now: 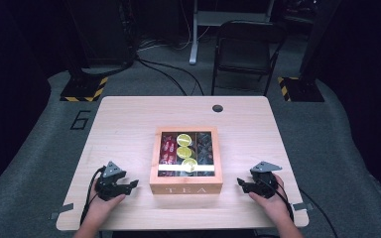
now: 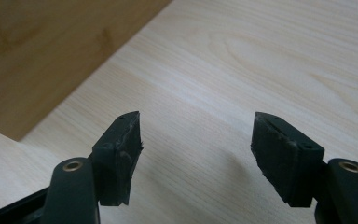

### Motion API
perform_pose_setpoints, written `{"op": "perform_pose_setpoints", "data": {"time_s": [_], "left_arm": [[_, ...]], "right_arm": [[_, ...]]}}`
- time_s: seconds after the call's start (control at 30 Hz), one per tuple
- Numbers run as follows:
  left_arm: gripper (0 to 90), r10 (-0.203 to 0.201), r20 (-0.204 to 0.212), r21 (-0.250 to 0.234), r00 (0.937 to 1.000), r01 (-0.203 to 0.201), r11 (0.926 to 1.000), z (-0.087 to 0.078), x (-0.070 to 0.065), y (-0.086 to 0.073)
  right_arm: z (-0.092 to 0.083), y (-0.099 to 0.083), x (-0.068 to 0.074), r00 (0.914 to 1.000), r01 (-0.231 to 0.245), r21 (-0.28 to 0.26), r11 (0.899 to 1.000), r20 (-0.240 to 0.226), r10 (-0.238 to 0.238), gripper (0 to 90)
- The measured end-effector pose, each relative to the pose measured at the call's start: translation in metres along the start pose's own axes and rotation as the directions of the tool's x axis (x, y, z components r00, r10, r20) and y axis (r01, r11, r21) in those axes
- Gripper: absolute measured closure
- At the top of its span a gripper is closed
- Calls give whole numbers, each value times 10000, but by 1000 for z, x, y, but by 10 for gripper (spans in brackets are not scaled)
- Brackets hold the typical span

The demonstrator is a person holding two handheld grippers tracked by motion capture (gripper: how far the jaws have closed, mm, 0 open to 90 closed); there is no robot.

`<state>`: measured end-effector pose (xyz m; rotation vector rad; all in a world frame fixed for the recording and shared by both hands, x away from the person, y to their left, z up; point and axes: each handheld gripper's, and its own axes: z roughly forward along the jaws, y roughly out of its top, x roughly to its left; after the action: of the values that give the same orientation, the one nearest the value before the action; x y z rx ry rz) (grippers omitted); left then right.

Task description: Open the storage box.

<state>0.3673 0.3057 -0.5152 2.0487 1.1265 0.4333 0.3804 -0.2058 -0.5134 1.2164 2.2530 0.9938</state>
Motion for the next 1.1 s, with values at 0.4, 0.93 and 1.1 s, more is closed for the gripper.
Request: {"op": "perform_pose_setpoints", "data": {"time_s": [0.4, 0.93, 1.1], "left_arm": [[371, -14, 177, -121, 9998, 16, 9999, -9, -11, 6], [385, -108, 273, -492, 9996, 121, 9987, -28, -20, 11], [405, -11, 619, -727, 9981, 56, 9973, -38, -27, 13]], "right_arm": [[-14, 6, 9, 9995, 88, -611, 9981, -285, -106, 364], [-38, 14, 18, 9966, -166, -1135, 9934, -821, 73, 428], [-50, 18, 22, 9945, -212, -1505, 9884, -1042, 55, 438]]}}
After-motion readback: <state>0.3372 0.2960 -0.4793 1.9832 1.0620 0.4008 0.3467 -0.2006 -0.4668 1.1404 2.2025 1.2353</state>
